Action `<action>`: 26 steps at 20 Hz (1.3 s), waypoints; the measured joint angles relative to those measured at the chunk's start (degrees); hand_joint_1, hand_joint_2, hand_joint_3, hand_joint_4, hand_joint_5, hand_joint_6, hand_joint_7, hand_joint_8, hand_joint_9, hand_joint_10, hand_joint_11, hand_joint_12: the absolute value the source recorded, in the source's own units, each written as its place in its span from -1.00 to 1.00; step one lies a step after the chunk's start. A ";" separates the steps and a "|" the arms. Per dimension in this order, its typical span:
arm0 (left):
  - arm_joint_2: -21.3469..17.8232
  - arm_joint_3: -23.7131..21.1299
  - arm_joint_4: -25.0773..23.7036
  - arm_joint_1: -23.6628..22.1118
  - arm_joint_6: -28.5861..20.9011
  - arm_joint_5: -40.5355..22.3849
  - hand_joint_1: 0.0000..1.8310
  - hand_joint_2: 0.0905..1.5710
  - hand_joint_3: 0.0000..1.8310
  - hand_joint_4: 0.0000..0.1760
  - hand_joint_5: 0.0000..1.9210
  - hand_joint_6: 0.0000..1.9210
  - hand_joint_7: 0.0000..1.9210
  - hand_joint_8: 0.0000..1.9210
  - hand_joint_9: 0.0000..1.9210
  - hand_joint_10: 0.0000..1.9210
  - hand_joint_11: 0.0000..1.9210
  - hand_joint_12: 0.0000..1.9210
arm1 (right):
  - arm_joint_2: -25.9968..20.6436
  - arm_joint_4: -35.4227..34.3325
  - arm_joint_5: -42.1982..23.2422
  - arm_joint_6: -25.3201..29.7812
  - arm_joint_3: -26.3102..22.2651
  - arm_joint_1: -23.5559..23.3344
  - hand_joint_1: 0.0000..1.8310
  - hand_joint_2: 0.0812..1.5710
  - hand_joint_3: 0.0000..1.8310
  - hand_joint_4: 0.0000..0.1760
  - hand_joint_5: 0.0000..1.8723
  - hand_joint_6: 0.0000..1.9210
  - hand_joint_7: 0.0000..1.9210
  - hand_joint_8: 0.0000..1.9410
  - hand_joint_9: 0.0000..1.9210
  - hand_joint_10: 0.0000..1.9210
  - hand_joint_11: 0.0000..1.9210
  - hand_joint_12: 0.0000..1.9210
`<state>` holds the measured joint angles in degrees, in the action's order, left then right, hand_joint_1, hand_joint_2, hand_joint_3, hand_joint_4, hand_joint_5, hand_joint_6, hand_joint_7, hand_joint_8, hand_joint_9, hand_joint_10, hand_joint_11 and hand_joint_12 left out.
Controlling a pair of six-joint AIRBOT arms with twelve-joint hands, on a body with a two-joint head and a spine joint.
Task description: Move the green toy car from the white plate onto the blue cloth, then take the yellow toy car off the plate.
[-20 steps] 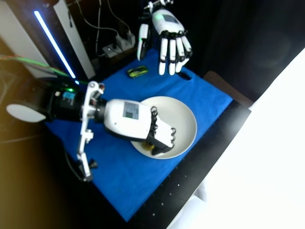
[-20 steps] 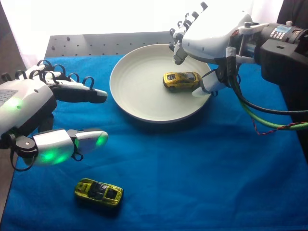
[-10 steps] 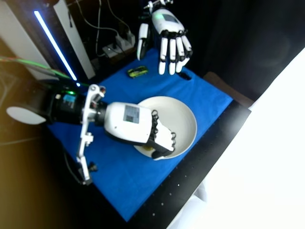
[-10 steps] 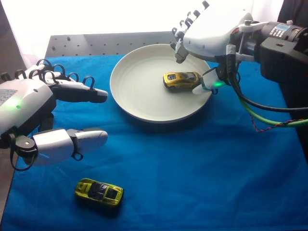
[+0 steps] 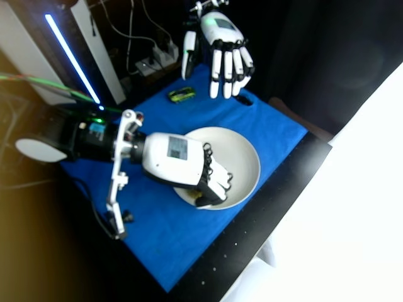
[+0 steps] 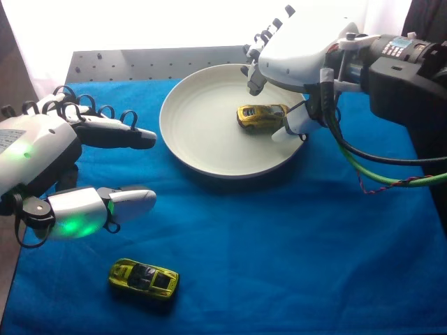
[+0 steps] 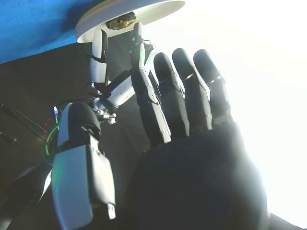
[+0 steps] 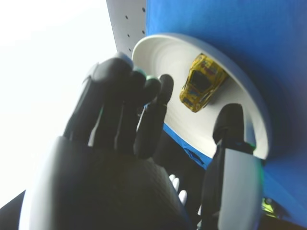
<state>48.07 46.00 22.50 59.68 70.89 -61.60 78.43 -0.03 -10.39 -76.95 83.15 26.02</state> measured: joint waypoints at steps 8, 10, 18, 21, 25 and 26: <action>0.00 -0.02 -0.02 0.00 -0.17 -0.02 -0.45 0.33 -1.00 0.74 -0.25 -1.00 -0.32 -0.99 -0.66 -0.33 -1.00 0.44 | 0.98 0.00 0.13 0.02 1.16 0.00 -0.03 0.18 -1.00 -1.00 -0.17 -1.00 -0.47 -0.35 -0.60 0.12 -0.77 0.71; 0.00 -0.02 0.00 0.00 -0.20 -0.02 -0.44 0.33 -1.00 0.68 -0.24 -1.00 -0.31 -0.99 -0.64 -0.34 -1.00 0.49 | 1.22 -0.02 0.28 0.00 1.40 0.00 -0.01 0.18 -1.00 -1.00 -0.16 -1.00 -0.45 -0.36 -0.61 0.20 -0.75 0.76; 0.00 -0.13 -0.13 0.00 -0.37 -0.22 -0.46 0.32 -1.00 0.78 -0.24 -1.00 -0.33 -1.00 -0.65 -0.40 -1.00 0.55 | 2.49 -0.02 1.29 0.00 2.60 0.02 0.09 0.25 -1.00 -1.00 -0.10 -0.99 -0.40 -0.25 -0.56 0.27 -0.71 0.80; 0.00 -0.13 -0.20 0.00 -0.59 -0.31 -0.45 0.33 -1.00 0.79 -0.24 -1.00 -0.33 -1.00 -0.64 -0.40 -1.00 0.55 | 2.62 -0.02 1.38 0.02 2.67 0.02 0.14 0.27 -1.00 -1.00 -0.03 -0.97 -0.33 -0.24 -0.49 0.31 -0.64 0.83; 0.00 -0.13 -0.35 0.02 -0.98 -0.39 -0.44 0.33 -1.00 0.95 -0.23 -1.00 -0.32 -1.00 -0.65 -0.43 -1.00 0.46 | 2.67 -0.02 1.44 0.02 2.73 0.02 0.16 0.37 -1.00 -1.00 0.04 -0.97 -0.13 -0.44 -0.28 0.02 -0.52 0.66; 0.00 -0.13 -0.37 0.02 -1.03 -0.39 -0.43 0.33 -1.00 0.99 -0.23 -1.00 -0.32 -1.00 -0.63 -0.47 -1.00 0.44 | 2.67 -0.04 1.44 0.02 2.78 0.02 0.21 0.42 -1.00 -1.00 -0.01 -0.10 -0.04 -0.35 -0.18 0.11 -0.46 0.60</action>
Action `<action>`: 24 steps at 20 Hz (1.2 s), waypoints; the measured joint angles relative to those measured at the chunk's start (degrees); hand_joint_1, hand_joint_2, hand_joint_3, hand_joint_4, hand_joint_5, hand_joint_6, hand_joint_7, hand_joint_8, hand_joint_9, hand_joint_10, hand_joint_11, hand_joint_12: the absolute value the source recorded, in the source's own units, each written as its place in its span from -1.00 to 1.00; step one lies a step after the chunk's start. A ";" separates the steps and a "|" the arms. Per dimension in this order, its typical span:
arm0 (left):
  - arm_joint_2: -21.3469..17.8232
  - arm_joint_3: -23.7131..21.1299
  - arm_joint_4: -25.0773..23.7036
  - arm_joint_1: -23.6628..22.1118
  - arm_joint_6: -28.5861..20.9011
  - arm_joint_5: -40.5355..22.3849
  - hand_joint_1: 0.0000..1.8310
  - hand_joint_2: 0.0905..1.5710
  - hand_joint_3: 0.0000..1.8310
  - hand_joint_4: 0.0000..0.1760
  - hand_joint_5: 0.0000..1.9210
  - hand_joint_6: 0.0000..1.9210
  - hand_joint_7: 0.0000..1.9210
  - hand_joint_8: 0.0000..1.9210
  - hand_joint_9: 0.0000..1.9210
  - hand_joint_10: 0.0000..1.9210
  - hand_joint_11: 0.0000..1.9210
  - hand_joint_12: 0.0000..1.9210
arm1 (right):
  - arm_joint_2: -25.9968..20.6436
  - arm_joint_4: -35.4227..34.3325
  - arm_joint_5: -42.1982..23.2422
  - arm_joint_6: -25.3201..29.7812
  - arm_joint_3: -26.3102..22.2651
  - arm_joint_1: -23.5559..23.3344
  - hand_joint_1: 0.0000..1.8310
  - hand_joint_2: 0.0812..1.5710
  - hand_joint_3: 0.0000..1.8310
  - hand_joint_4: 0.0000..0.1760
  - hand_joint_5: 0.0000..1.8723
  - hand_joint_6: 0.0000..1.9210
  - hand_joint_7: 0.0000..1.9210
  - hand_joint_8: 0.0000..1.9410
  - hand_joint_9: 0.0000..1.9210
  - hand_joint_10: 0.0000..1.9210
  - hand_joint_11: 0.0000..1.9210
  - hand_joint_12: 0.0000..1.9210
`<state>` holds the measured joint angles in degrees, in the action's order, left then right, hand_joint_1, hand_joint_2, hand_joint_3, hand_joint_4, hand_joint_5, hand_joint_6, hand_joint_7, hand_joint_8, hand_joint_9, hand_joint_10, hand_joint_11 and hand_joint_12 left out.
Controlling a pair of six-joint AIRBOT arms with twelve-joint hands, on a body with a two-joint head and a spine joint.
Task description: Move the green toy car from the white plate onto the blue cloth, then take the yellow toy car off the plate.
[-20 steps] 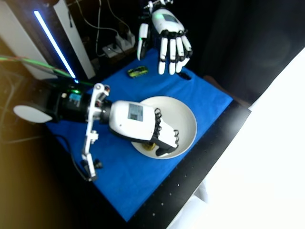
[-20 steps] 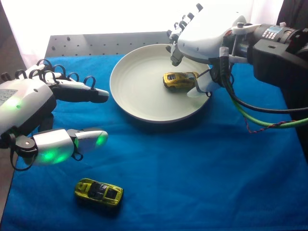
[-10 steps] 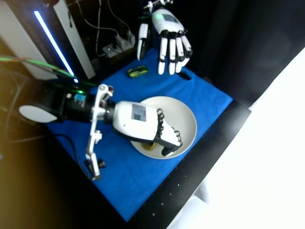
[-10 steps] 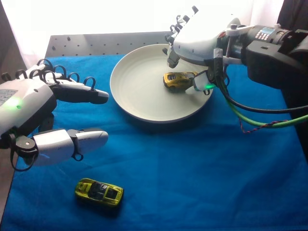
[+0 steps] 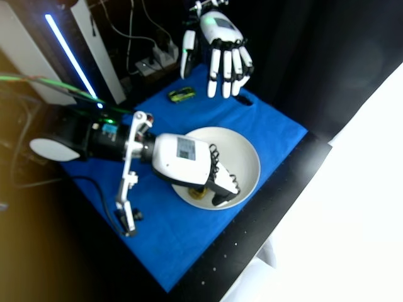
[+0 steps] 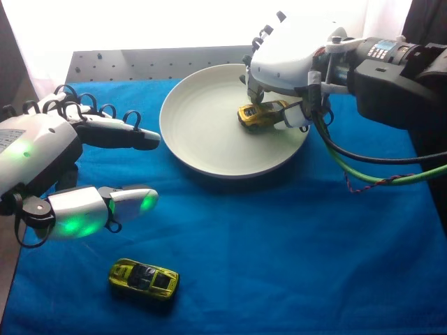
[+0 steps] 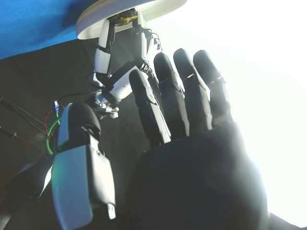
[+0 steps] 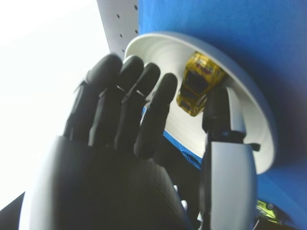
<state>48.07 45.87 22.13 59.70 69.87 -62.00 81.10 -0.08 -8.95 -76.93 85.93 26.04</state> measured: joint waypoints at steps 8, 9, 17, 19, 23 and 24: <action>0.00 0.00 0.02 0.55 -0.33 -0.39 -0.44 0.34 -1.00 0.79 -0.22 -1.00 -0.31 -0.99 -0.62 -0.42 -1.00 0.48 | 0.24 -0.17 -0.26 0.02 0.00 0.00 0.35 0.39 -1.00 -1.00 0.05 -0.07 0.04 0.16 -0.02 0.23 -0.20 0.67; 0.00 0.00 0.24 0.52 -0.33 -0.31 -0.44 0.34 -1.00 0.80 -0.22 -1.00 -0.31 -0.99 -0.63 -0.43 -1.00 0.48 | 0.22 -0.17 -0.28 0.02 0.00 0.00 0.33 0.41 -1.00 -1.00 0.00 0.03 0.02 0.16 -0.05 0.21 -0.22 0.66; 0.37 0.00 0.42 0.79 -0.44 -0.57 -0.45 0.34 -1.00 0.73 -0.21 -1.00 -0.30 -1.00 -0.59 -0.55 -1.00 0.37 | 0.20 -0.17 -0.26 0.02 -0.44 0.00 0.36 0.41 -1.00 -1.00 -0.03 0.00 0.05 0.19 0.00 0.23 -0.18 0.70; 0.37 0.00 0.48 0.90 -0.46 -0.66 -0.44 0.35 -1.00 0.67 -0.21 -1.00 -0.30 -0.99 -0.59 -0.55 -1.00 0.41 | -0.55 -0.17 -0.72 0.00 -1.68 0.24 0.37 0.39 -1.00 -1.00 -0.02 -0.02 0.09 0.13 0.03 0.18 -0.18 0.65; 0.39 0.00 0.83 0.90 -0.46 -0.85 -0.44 0.38 -1.00 0.48 -0.22 -1.00 -0.31 -1.00 -0.52 -0.74 -1.00 0.36 | -3.98 -0.22 -2.75 0.02 -5.55 0.48 0.35 0.43 -1.00 -1.00 -0.07 0.06 0.01 0.25 -0.10 0.28 -0.24 0.76; 0.42 0.00 0.85 0.90 -0.46 -0.85 -0.44 0.38 -1.00 0.56 -0.23 -1.00 -0.30 -0.99 -0.51 -0.74 -1.00 0.37 | -4.87 -0.20 -3.65 0.02 -6.27 0.46 0.35 0.43 -1.00 -1.00 -0.07 0.07 0.01 0.24 -0.09 0.29 -0.22 0.77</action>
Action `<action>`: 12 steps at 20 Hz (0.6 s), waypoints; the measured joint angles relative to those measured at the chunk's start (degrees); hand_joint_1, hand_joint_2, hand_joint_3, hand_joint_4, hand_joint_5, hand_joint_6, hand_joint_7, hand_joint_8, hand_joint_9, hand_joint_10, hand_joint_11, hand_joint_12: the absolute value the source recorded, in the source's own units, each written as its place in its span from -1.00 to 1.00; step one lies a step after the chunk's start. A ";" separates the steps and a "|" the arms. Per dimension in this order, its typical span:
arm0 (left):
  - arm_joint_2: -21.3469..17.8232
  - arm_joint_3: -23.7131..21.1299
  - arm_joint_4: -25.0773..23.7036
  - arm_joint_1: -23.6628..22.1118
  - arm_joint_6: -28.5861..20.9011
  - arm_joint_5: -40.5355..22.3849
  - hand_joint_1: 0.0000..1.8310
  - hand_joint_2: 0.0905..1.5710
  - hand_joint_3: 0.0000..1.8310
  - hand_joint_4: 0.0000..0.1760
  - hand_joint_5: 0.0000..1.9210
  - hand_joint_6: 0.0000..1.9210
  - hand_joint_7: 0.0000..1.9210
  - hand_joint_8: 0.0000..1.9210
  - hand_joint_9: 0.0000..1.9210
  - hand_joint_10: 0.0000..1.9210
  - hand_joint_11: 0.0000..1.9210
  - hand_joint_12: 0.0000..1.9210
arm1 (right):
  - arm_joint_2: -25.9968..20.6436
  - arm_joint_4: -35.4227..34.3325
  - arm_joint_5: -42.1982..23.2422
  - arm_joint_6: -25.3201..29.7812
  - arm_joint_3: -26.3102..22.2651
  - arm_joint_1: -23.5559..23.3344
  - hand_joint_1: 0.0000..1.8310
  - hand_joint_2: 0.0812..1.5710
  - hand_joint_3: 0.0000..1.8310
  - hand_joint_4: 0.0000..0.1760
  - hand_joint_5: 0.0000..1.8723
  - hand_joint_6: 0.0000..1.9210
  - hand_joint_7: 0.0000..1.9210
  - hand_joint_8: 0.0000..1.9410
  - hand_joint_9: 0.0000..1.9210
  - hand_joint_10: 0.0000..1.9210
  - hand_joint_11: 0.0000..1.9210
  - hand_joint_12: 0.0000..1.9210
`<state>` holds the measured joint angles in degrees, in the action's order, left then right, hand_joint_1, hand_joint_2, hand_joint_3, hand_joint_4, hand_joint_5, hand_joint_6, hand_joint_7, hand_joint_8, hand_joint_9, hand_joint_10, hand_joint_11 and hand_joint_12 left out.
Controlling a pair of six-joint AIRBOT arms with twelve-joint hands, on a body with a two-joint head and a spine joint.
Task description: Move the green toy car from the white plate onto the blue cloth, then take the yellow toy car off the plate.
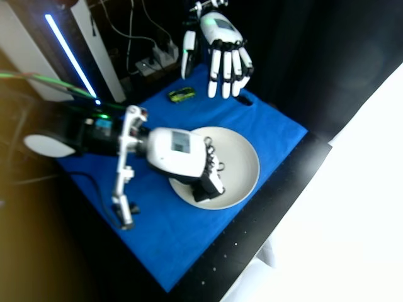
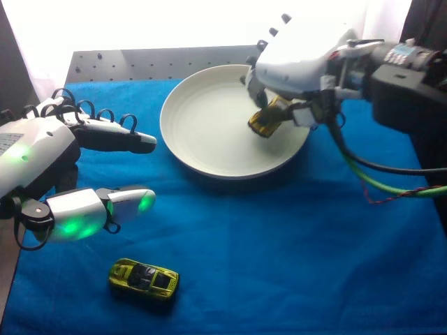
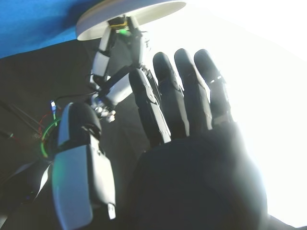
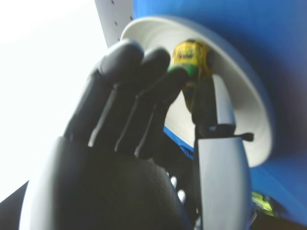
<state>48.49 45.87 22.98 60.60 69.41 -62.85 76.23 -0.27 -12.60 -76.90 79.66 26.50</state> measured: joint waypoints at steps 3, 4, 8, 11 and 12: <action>0.00 0.00 0.39 0.00 0.00 -0.02 -0.46 0.37 -1.00 0.58 -0.22 -1.00 -0.31 -1.00 -0.51 -0.74 -1.00 0.34 | -3.65 -0.02 -2.91 0.00 -3.56 0.00 0.36 0.48 -1.00 -1.00 -0.15 0.06 -0.03 0.39 0.01 0.52 -0.05 0.88; 0.00 0.00 0.46 0.00 -0.02 -0.04 -0.46 0.36 -1.00 0.75 -0.23 -1.00 -0.32 -1.00 -0.52 -0.75 -1.00 0.28 | -4.39 -0.02 -3.56 0.00 -4.44 0.00 0.36 0.46 -1.00 -1.00 -0.11 0.00 -0.01 0.37 0.06 0.51 0.00 0.85; 0.00 0.00 0.81 0.59 -0.02 -0.17 -0.45 0.36 -1.00 0.82 -0.24 -1.00 -0.33 -1.00 -0.51 -0.83 -1.00 0.17 | -9.14 0.07 -6.86 0.00 -10.40 0.00 0.38 0.42 -1.00 -1.00 -0.08 -0.04 0.05 0.28 0.25 0.43 0.15 0.76; -0.02 -0.31 1.70 1.29 0.00 -0.39 -0.45 0.34 -1.00 0.89 -0.22 -1.00 -0.31 -0.99 -0.53 -0.69 -1.00 0.30 | -14.12 1.97 -9.60 0.07 -15.52 0.02 0.38 0.40 -1.00 -1.00 0.02 -0.07 0.05 0.25 0.01 0.49 -0.14 0.83; -0.02 -0.35 1.49 1.55 -0.02 -0.48 -0.46 0.33 -1.00 0.91 -0.22 -1.00 -0.33 -1.00 -0.54 -0.68 -1.00 0.32 | -15.89 2.56 -10.99 0.02 -17.27 0.22 0.29 0.40 -1.00 -1.00 0.03 0.06 0.16 0.28 0.14 0.51 0.03 0.82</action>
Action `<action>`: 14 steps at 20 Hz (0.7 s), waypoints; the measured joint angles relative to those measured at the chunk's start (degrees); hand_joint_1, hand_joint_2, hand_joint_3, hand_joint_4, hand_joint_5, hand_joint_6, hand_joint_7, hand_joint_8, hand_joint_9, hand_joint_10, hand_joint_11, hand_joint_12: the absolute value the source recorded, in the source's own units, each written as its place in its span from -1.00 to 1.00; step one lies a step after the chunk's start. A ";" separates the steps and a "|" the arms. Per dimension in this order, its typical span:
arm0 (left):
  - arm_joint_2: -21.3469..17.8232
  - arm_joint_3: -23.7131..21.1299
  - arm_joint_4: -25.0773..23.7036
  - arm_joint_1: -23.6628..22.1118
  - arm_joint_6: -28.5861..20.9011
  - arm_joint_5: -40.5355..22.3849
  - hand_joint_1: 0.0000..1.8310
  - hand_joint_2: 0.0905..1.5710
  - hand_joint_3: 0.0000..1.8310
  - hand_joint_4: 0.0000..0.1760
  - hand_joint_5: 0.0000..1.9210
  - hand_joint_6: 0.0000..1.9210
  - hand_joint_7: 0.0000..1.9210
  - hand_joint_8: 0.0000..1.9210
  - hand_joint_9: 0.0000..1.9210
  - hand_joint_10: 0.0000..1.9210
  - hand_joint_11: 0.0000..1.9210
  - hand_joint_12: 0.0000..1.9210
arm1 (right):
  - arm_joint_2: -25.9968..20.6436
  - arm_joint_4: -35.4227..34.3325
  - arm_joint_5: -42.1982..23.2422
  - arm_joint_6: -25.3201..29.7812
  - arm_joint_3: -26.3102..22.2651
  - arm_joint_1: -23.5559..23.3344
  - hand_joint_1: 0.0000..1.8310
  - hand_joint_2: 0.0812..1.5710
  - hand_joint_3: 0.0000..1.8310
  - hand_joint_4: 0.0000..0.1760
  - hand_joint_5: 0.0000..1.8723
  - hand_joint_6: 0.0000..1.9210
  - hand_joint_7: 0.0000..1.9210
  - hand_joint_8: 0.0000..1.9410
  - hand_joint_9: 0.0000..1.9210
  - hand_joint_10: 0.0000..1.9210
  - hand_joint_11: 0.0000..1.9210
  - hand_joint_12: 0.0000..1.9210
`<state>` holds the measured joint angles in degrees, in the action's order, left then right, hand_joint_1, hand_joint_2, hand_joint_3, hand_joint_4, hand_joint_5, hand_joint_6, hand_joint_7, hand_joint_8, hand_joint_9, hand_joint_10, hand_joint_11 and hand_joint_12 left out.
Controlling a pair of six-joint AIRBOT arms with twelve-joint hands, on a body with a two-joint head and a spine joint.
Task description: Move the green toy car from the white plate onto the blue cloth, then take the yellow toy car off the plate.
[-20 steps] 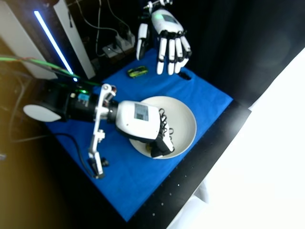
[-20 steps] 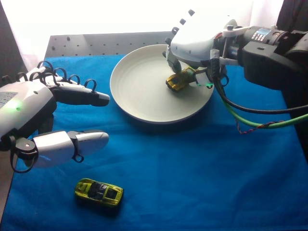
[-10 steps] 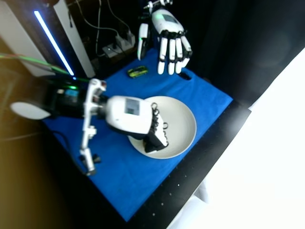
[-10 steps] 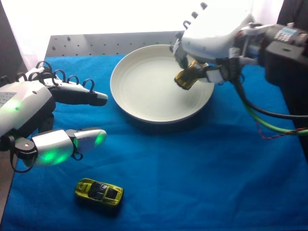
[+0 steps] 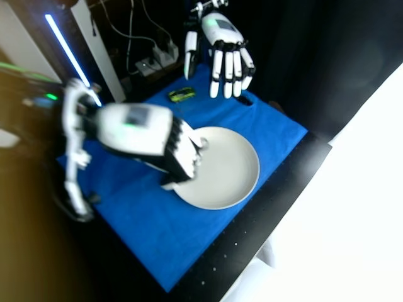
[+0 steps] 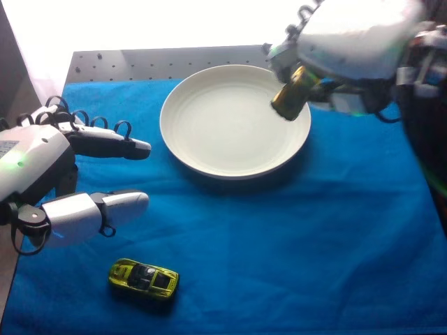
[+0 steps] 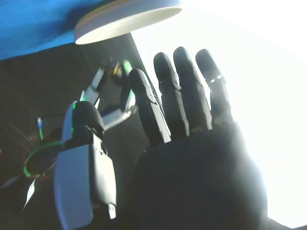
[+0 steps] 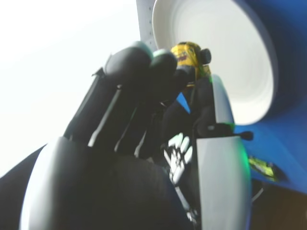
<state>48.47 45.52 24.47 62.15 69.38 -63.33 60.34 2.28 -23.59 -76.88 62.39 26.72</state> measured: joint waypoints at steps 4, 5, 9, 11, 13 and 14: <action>-0.17 -0.66 1.05 1.55 0.00 -1.11 -0.45 0.34 -1.00 0.60 -0.23 -1.00 -0.33 -1.00 -0.54 -0.68 -1.00 0.34 | -4.26 1.88 -4.33 0.07 -6.05 3.56 0.38 0.35 -1.00 -1.00 0.08 -0.12 0.16 0.02 0.16 0.26 0.01 0.62; -0.33 -0.66 1.20 1.75 0.02 -1.27 -0.44 0.35 -1.00 0.43 -0.23 -1.00 -0.32 -0.99 -0.53 -0.68 -1.00 0.34 | -5.38 2.43 -4.94 0.07 -7.63 4.72 0.39 0.34 -1.00 -1.00 0.09 -0.13 0.19 -0.06 0.20 0.13 0.07 0.52; -0.76 -0.90 1.88 2.51 0.04 -2.10 -0.47 0.37 -1.00 0.66 -0.24 -1.00 -0.30 -0.99 -0.63 -0.34 -1.00 0.46 | -7.74 3.13 -8.48 0.04 -12.00 9.57 0.39 0.31 -1.00 -1.00 0.28 -0.52 0.13 0.19 0.21 0.49 0.12 0.77; -0.76 -1.18 1.84 2.84 0.02 -2.14 -0.46 0.37 -1.00 0.64 -0.23 -1.00 -0.29 -0.98 -0.63 -0.27 -1.00 0.52 | -7.58 3.23 -9.05 0.07 -13.33 12.98 0.41 0.31 -1.00 -1.00 0.36 -0.74 0.11 0.20 0.14 0.51 0.04 0.78; -0.76 -1.18 2.36 2.95 0.00 -2.23 -0.46 0.35 -1.00 0.73 -0.23 -1.00 -0.27 -0.97 -0.65 -0.20 -1.00 0.50 | -6.97 3.37 -9.27 0.57 -13.97 15.58 0.41 0.30 -1.00 -1.00 0.32 -0.64 0.13 0.13 0.08 0.40 -0.16 0.74; -0.76 -1.18 2.36 2.95 0.00 -2.34 -0.45 0.36 -1.00 0.77 -0.22 -1.00 -0.27 -0.95 -0.67 -0.11 -1.00 0.54 | -6.58 3.34 -9.57 1.64 -13.97 16.55 0.42 0.30 -1.00 -1.00 0.31 -0.62 0.15 0.10 0.10 0.35 -0.11 0.65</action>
<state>47.70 44.34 26.83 65.10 69.38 -65.67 53.76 5.63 -33.17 -75.24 48.42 43.27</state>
